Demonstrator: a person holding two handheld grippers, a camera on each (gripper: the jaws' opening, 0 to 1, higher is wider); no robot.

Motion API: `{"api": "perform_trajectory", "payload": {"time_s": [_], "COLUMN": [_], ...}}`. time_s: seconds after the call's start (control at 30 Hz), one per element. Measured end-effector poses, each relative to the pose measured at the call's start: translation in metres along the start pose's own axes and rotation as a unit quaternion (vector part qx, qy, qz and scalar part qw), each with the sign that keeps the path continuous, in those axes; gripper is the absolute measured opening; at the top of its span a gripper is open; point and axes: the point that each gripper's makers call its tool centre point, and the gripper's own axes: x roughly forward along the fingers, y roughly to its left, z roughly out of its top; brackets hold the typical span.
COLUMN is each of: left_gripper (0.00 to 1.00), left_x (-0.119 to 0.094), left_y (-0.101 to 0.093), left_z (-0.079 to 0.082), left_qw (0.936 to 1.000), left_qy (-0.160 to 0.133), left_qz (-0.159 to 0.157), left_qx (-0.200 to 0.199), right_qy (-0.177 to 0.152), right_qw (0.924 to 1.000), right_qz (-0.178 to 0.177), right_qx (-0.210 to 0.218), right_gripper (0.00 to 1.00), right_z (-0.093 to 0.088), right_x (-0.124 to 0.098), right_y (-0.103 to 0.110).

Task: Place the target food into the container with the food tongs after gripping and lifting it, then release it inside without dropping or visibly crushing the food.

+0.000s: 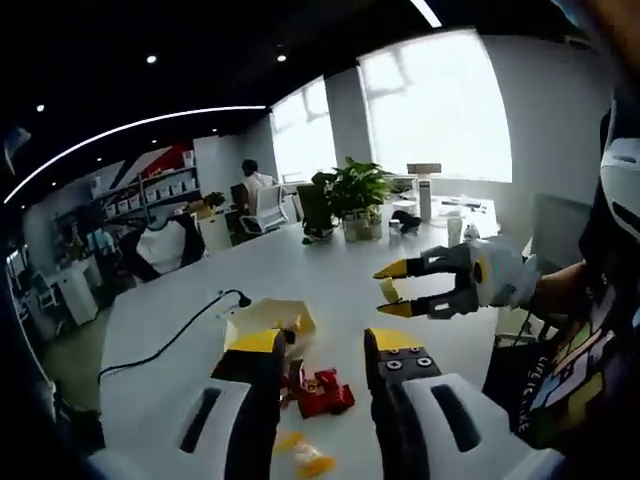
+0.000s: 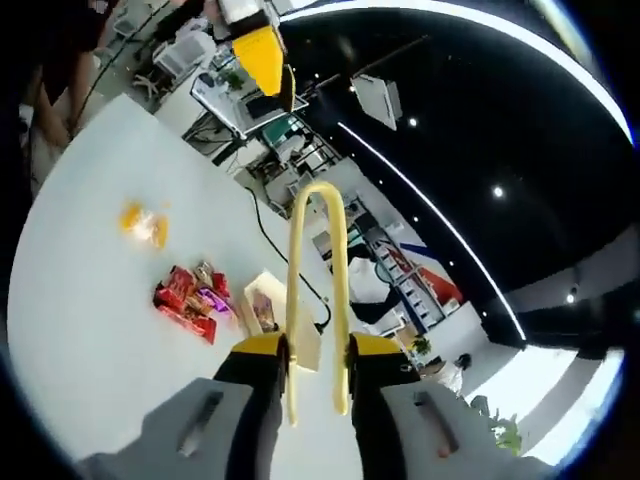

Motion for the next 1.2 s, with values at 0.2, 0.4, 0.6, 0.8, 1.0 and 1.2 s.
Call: {"api": "perform_trajectory", "payload": {"time_s": [0.2,0.4,0.6,0.8,1.0,1.2], "left_gripper": [0.42,0.51,0.56,0.59,0.59,0.58], "left_x": [-0.004,-0.010,-0.022,-0.031,-0.038,-0.043], "left_y": [0.001,0.005,0.012,0.017,0.020,0.021], "left_z": [-0.016,-0.039,-0.055,-0.075,-0.090,-0.100], "left_qw": [0.9998,0.9988,0.9972,0.9949,0.9934,0.9921], "left_qy": [0.001,-0.002,-0.008,0.004,0.009,0.015], "left_qz": [0.015,0.033,0.053,0.069,0.073,0.074], "left_qx": [-0.010,-0.037,-0.051,-0.073,-0.089,-0.101], "right_qy": [-0.005,-0.045,-0.082,-0.120,-0.137,-0.128], "right_qw": [0.9998,0.9931,0.9778,0.9483,0.9173,0.8964], "right_qz": [0.008,0.018,0.036,0.066,0.102,0.122], "right_qx": [0.019,0.107,0.189,0.287,0.360,0.407], "right_gripper": [0.21,0.21,0.22,0.22,0.23,0.23], "right_z": [0.009,0.025,0.039,0.056,0.063,0.054], "right_x": [0.006,0.013,0.022,0.036,0.051,0.066], "right_y": [0.005,0.010,0.015,0.027,0.051,0.078]}}
